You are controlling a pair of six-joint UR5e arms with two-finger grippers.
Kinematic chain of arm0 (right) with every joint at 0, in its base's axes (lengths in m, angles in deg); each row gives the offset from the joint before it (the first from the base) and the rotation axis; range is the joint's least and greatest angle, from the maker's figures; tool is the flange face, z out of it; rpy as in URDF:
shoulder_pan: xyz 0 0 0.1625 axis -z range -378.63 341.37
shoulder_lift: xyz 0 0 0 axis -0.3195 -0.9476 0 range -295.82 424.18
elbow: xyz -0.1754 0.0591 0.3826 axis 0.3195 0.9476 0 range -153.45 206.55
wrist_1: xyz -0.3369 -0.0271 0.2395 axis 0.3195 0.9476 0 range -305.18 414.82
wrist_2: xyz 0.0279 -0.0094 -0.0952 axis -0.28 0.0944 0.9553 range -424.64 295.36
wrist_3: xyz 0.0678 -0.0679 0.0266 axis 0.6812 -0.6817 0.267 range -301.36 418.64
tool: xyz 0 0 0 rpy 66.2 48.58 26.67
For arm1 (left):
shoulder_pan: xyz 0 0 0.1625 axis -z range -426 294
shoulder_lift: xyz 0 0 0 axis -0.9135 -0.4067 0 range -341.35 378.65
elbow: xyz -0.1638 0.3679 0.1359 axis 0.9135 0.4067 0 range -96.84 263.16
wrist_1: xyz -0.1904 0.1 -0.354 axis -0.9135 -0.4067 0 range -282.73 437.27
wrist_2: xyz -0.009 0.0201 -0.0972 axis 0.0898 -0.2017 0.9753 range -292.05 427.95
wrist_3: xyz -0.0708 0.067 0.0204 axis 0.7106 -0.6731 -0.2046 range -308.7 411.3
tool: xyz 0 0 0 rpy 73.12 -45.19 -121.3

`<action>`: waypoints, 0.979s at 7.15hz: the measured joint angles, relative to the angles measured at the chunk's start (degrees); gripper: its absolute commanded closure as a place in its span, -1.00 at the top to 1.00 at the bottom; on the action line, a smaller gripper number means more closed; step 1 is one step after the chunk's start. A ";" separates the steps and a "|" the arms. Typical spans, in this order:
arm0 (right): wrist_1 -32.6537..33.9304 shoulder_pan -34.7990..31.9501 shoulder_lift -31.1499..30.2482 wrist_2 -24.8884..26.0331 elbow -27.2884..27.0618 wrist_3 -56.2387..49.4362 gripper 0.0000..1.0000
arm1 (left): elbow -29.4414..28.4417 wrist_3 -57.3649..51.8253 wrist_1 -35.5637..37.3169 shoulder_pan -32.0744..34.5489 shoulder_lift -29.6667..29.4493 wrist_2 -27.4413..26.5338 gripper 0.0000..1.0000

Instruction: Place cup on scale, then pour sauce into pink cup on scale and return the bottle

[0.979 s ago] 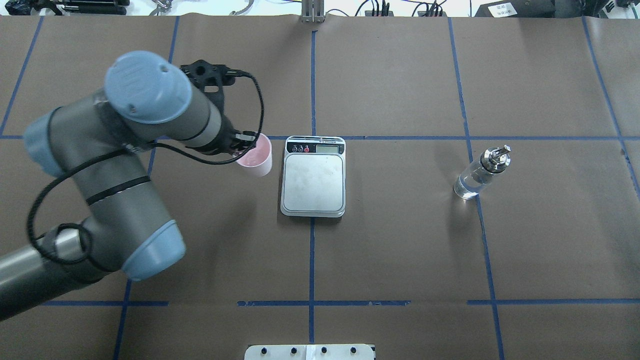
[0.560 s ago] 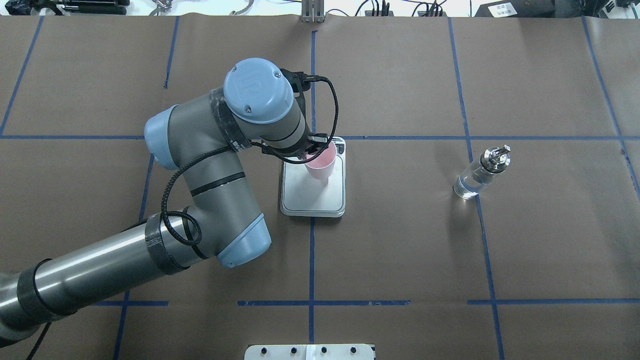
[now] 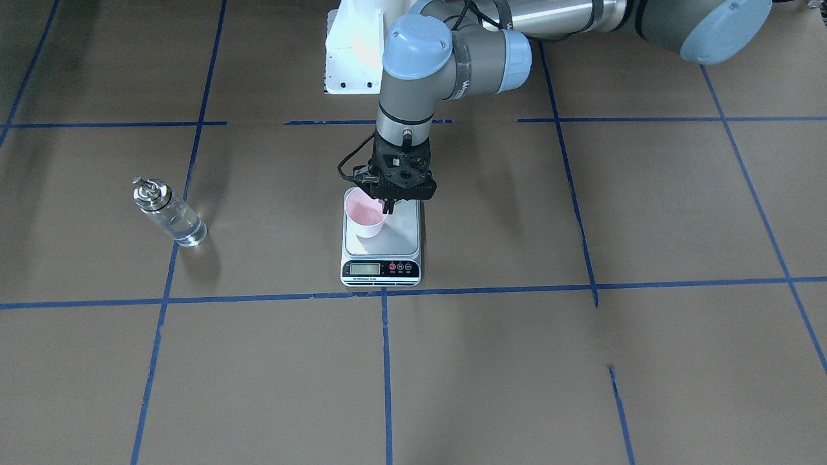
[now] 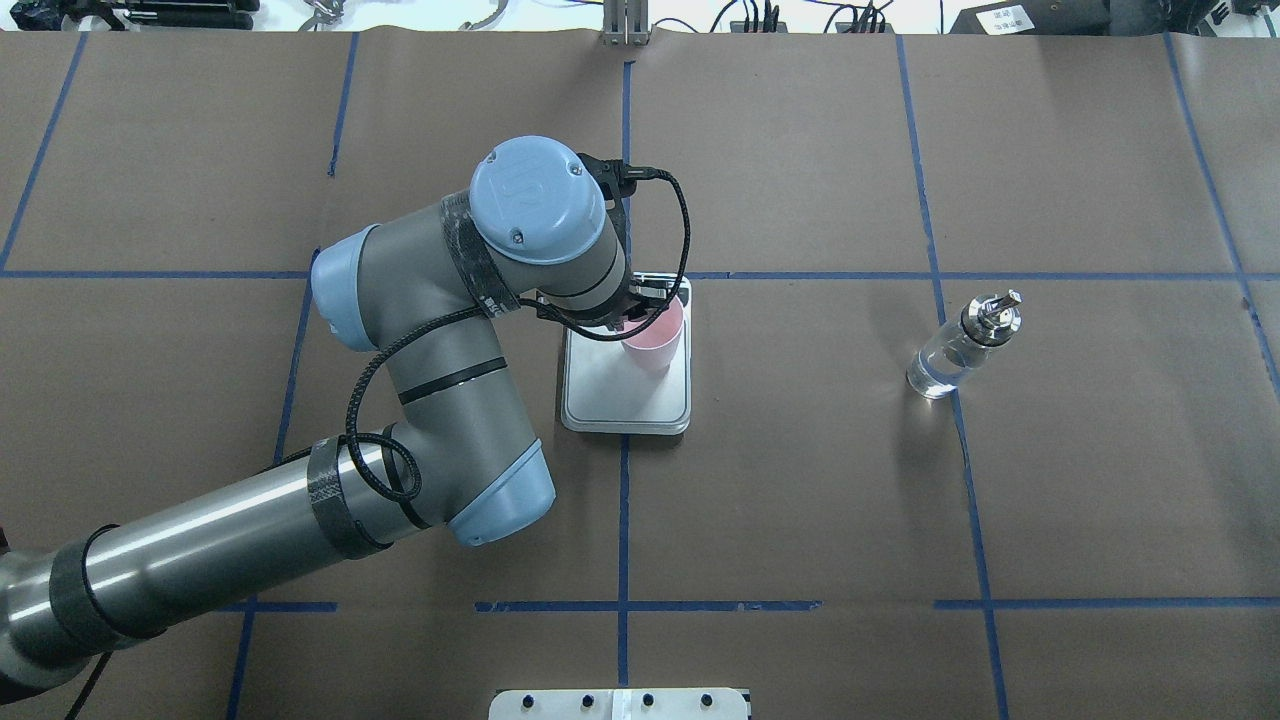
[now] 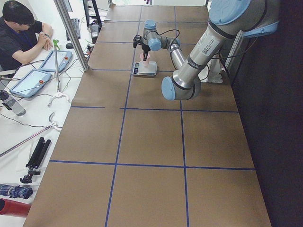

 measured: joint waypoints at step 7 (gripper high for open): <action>-0.02 0.00 0.02 0.01 -0.27 -0.03 1.00 | 0.98 -3.85 0.25 0.30 1.59 -0.09 1.00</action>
